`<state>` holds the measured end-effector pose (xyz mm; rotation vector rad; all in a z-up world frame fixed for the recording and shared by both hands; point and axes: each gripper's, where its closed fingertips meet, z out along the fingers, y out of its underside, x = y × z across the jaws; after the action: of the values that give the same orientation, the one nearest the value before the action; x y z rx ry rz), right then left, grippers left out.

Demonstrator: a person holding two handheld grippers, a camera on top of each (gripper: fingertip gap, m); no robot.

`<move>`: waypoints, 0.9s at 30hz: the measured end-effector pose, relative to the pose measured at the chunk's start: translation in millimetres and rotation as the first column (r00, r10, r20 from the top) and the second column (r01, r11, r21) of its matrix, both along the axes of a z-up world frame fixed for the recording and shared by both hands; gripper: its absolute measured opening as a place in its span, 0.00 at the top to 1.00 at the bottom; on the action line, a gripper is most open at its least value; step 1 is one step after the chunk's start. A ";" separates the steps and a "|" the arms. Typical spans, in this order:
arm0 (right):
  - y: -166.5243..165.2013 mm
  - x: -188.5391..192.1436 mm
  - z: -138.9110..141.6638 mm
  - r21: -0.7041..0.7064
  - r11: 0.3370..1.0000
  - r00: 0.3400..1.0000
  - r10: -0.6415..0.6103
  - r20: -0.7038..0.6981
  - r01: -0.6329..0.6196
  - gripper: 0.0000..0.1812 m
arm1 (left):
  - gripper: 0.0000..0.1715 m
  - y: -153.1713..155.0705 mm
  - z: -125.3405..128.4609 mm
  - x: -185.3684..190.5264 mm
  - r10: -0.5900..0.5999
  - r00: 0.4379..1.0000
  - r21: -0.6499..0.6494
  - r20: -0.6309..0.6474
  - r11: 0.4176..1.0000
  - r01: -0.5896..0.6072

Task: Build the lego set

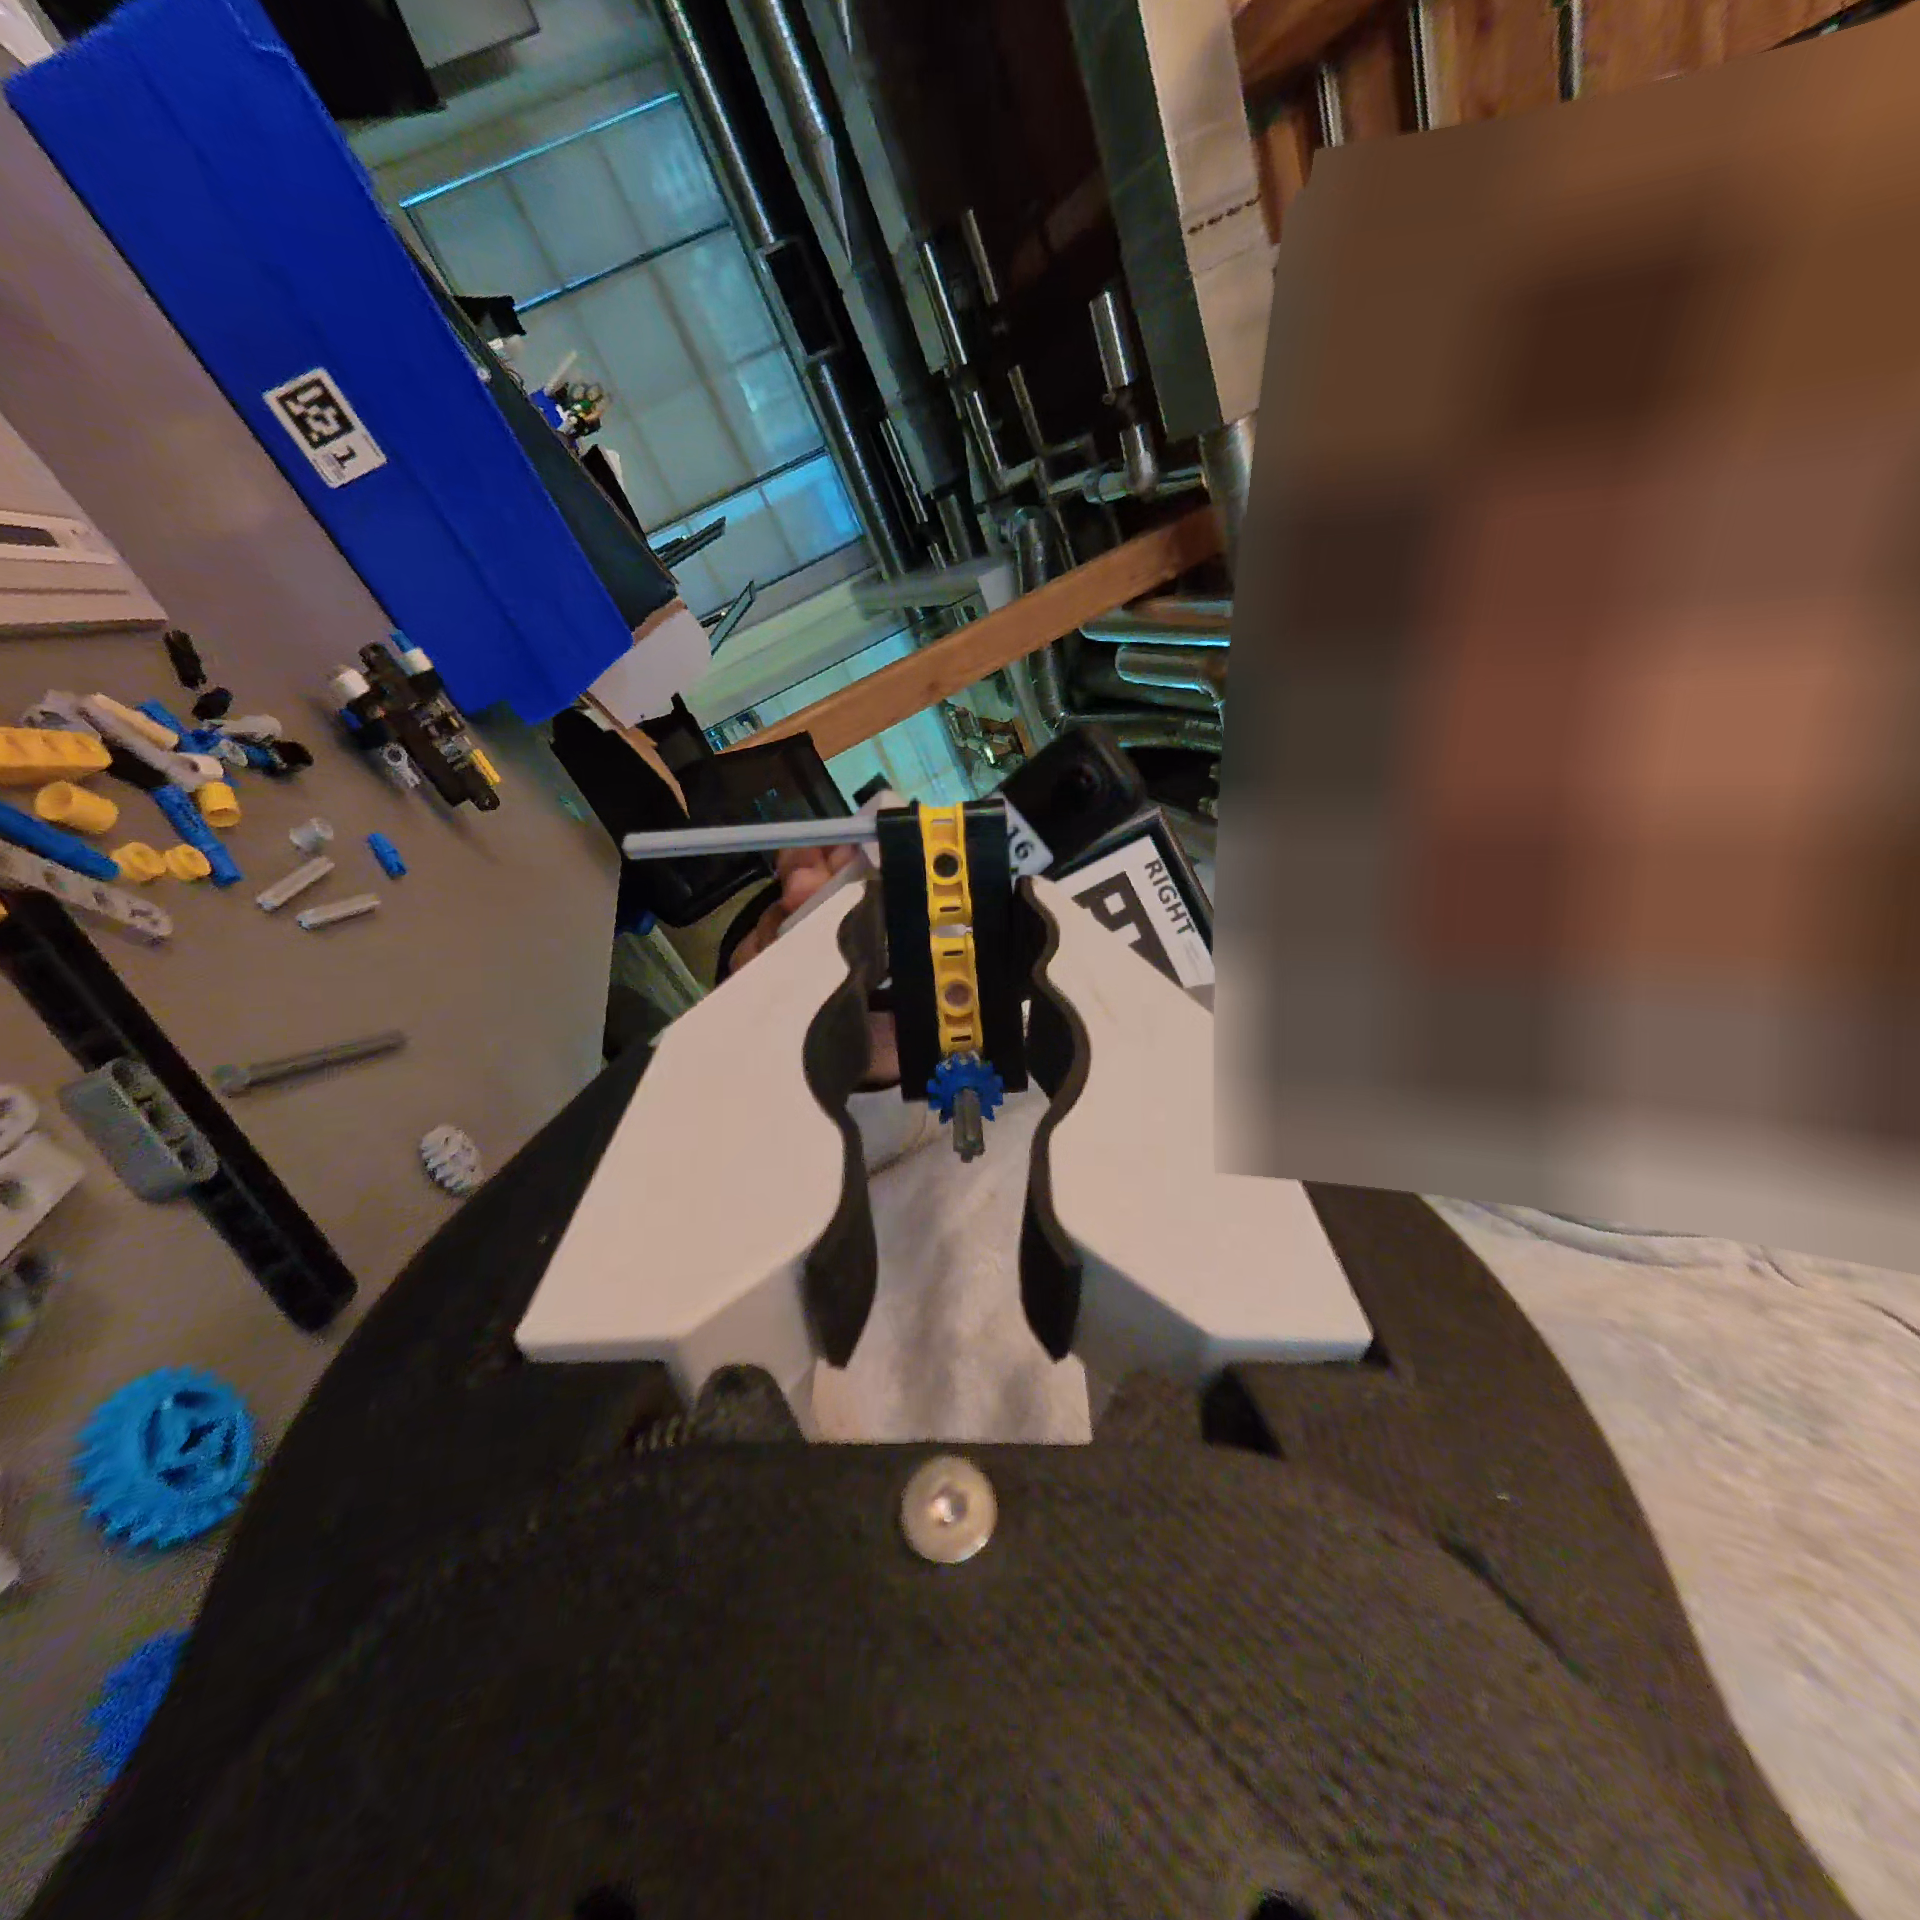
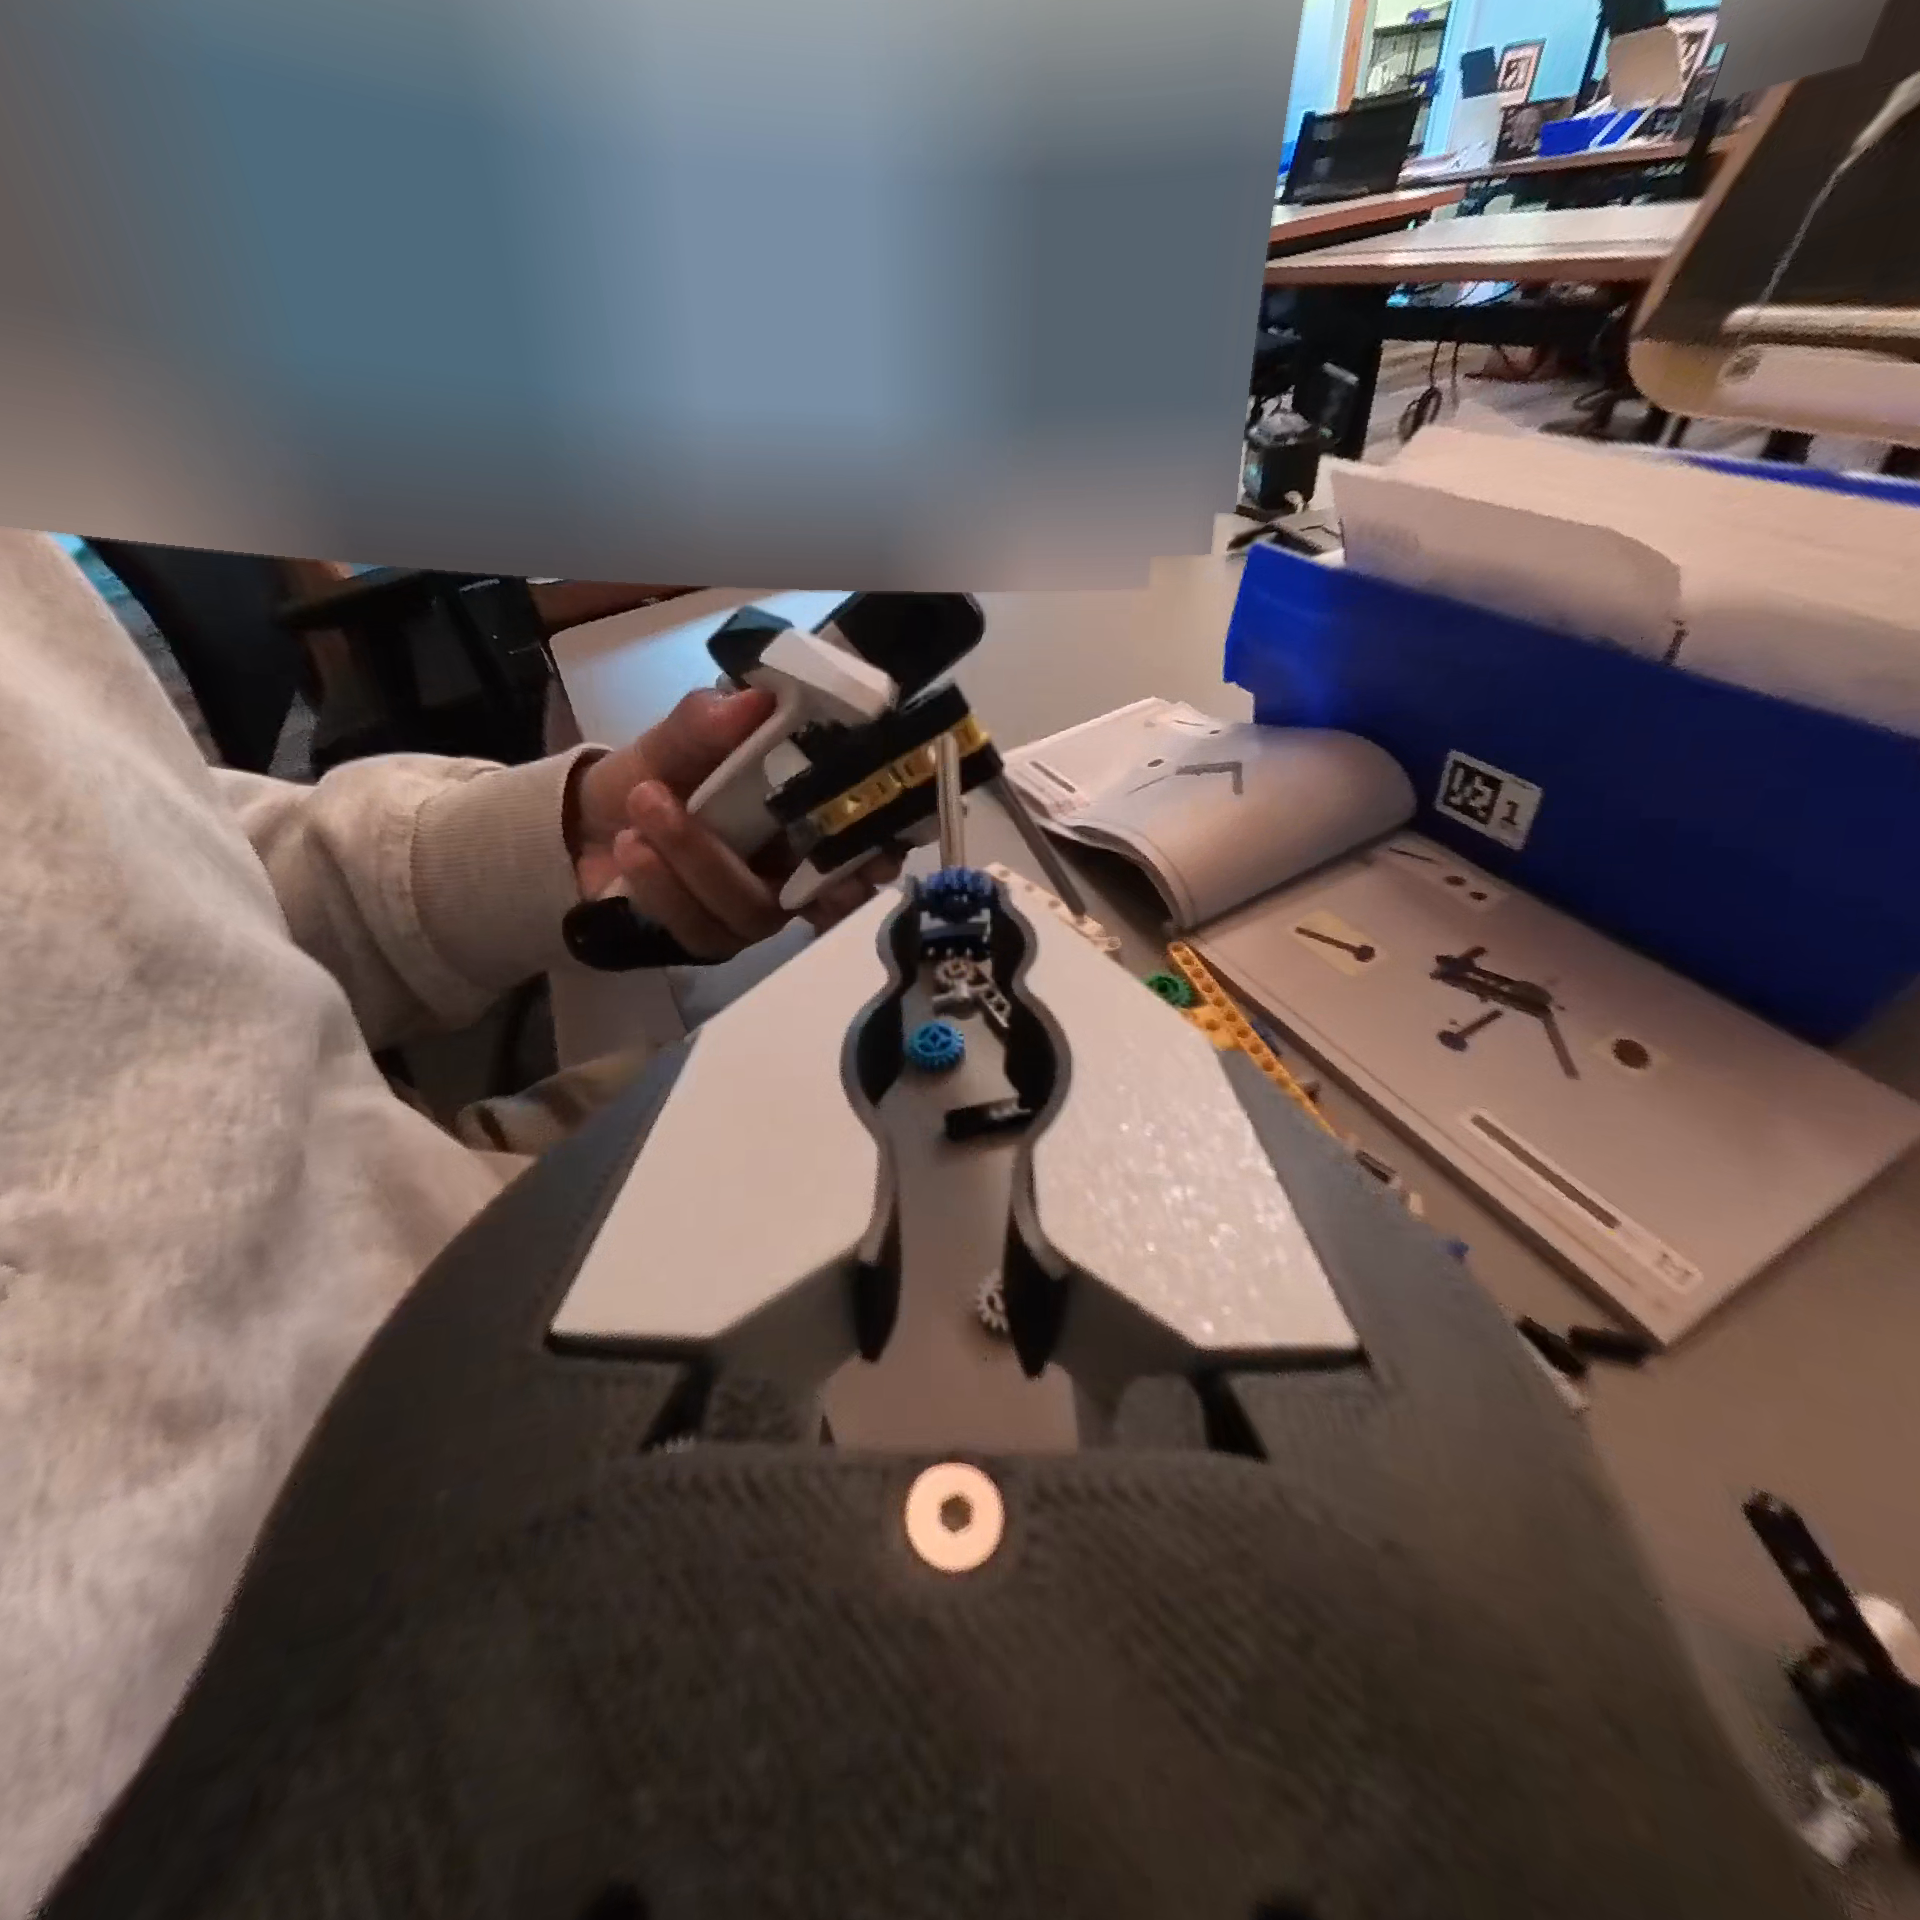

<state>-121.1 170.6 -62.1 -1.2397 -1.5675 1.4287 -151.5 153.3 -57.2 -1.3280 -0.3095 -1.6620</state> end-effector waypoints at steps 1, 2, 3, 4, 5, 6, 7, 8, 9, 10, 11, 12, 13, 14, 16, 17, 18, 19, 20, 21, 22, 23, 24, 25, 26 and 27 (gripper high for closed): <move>-2.3 -0.7 -1.0 -0.001 1.000 1.000 0.012 0.017 -0.012 0.94 | 0.87 -2.7 -0.7 0.0 -0.001 1.000 0.007 -0.009 1.000 0.001; -4.8 -2.1 -3.0 0.004 1.000 0.999 0.023 0.039 -0.023 0.94 | 0.87 -5.1 -1.0 0.0 0.001 1.000 0.015 -0.017 1.000 0.000; -6.9 -3.2 -5.4 0.014 1.000 0.998 0.028 0.058 -0.028 0.94 | 0.87 -6.7 -1.3 -0.1 0.004 1.000 0.021 -0.025 1.000 -0.004; -8.9 -3.9 -7.9 0.021 0.999 0.997 0.033 0.073 -0.034 0.94 | 0.87 -8.2 -1.5 0.0 0.010 0.999 0.025 -0.032 1.000 -0.009; -12.0 -4.2 -9.0 0.021 0.999 0.996 0.044 0.081 -0.046 0.94 | 0.87 -9.7 -1.9 0.9 0.009 0.999 0.025 -0.040 1.000 -0.008; -13.9 -2.6 -9.4 0.016 0.998 0.995 0.053 0.085 -0.054 0.94 | 0.87 -10.7 -3.2 2.5 0.008 0.998 0.021 -0.056 1.000 -0.007; -14.8 -2.5 -10.3 0.010 0.998 0.994 0.057 0.089 -0.058 0.94 | 0.87 -11.4 -4.8 4.0 0.007 0.997 0.018 -0.077 1.000 -0.006; -15.1 -2.0 -11.6 0.004 0.998 0.994 0.060 0.094 -0.061 0.94 | 0.87 -11.7 -5.7 5.0 0.007 0.996 0.017 -0.092 1.000 -0.005; -15.4 -2.1 -13.1 0.002 0.998 0.993 0.062 0.100 -0.063 0.94 | 0.87 -12.1 -6.0 5.4 0.005 0.995 0.018 -0.098 1.000 -0.004; -15.7 -2.2 -14.1 0.001 0.998 0.993 0.063 0.104 -0.064 0.94 | 0.87 -12.0 -6.2 5.2 0.005 0.995 0.018 -0.099 1.000 -0.003; -16.0 -1.7 -14.8 -0.001 0.998 0.992 0.065 0.105 -0.065 0.94 | 0.87 -11.7 -7.3 5.4 0.004 0.995 0.015 -0.103 1.000 -0.002; -15.9 -1.5 -15.5 -0.003 0.998 0.992 0.064 0.106 -0.064 0.94 | 0.87 -11.4 -9.2 6.1 0.002 0.993 0.011 -0.114 1.000 0.000; -15.5 -1.1 -16.6 -0.001 0.998 0.992 0.063 0.110 -0.064 0.94 | 0.87 -11.0 -10.9 7.1 0.001 0.992 0.008 -0.127 1.000 0.000; -15.4 -0.4 -18.1 0.002 0.998 0.991 0.066 0.116 -0.067 0.94 | 0.87 -10.8 -11.9 7.5 0.001 0.991 0.006 -0.136 1.000 -0.001; -15.2 1.3 -21.2 0.002 0.997 0.989 0.074 0.131 -0.075 0.94 | 0.87 -10.4 -14.2 9.4 0.000 0.987 0.001 -0.163 1.000 0.000; -14.9 2.1 -22.8 -0.002 0.997 0.987 0.078 0.139 -0.078 0.94 | 0.87 -10.2 -15.8 10.5 0.001 0.983 -0.002 -0.184 1.000 -0.001; -14.7 3.0 -24.0 -0.008 0.997 0.986 0.082 0.143 -0.081 0.94 | 0.87 -10.0 -17.2 11.7 0.002 0.978 -0.004 -0.207 1.000 -0.003; -14.9 3.7 -25.0 -0.023 0.996 0.985 0.089 0.146 -0.086 0.94 | 0.87 -10.1 -18.0 12.6 0.002 0.974 -0.004 -0.225 1.000 -0.003; -15.2 4.5 -25.8 -0.045 0.995 0.984 0.098 0.148 -0.092 0.94 | 0.87 -10.2 -18.5 13.4 0.001 0.971 -0.003 -0.237 1.000 -0.002; -15.8 5.1 -26.3 -0.074 0.992 0.983 0.109 0.149 -0.098 0.94 | 0.87 -10.4 -18.9 14.1 0.000 0.969 -0.002 -0.246 1.000 -0.001; -16.3 5.9 -26.7 -0.107 0.989 0.981 0.121 0.150 -0.106 0.94 | 0.87 -10.8 -19.5 15.0 -0.003 0.967 -0.002 -0.255 1.000 0.003; -16.9 6.9 -27.8 -0.139 0.984 0.978 0.135 0.156 -0.114 0.94 | 0.87 -11.0 -20.7 15.7 -0.006 0.964 -0.003 -0.266 1.000 0.005; -17.2 7.8 -29.0 -0.165 0.979 0.976 0.148 0.162 -0.121 0.94 | 0.87 -11.5 -22.1 16.7 -0.009 0.960 -0.004 -0.280 1.000 0.008; -17.5 8.9 -29.6 -0.187 0.974 0.973 0.160 0.165 -0.129 0.94 | 0.87 -12.0 -23.4 18.0 -0.014 0.956 -0.005 -0.293 1.000 0.013; -17.8 10.0 -29.7 -0.206 0.969 0.971 0.172 0.167 -0.136 0.94 | 0.87 -12.2 -25.0 18.9 -0.018 0.952 -0.010 -0.306 1.000 0.015; -18.3 11.0 -29.4 -0.218 0.965 0.969 0.183 0.166 -0.144 0.94 | 0.87 -12.6 -26.9 20.6 -0.026 0.948 -0.015 -0.319 1.000 0.023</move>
<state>-110.0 152.4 -91.5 -1.4252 -1.7148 1.6551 -130.9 140.7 -84.1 -1.5870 -0.1100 -1.4366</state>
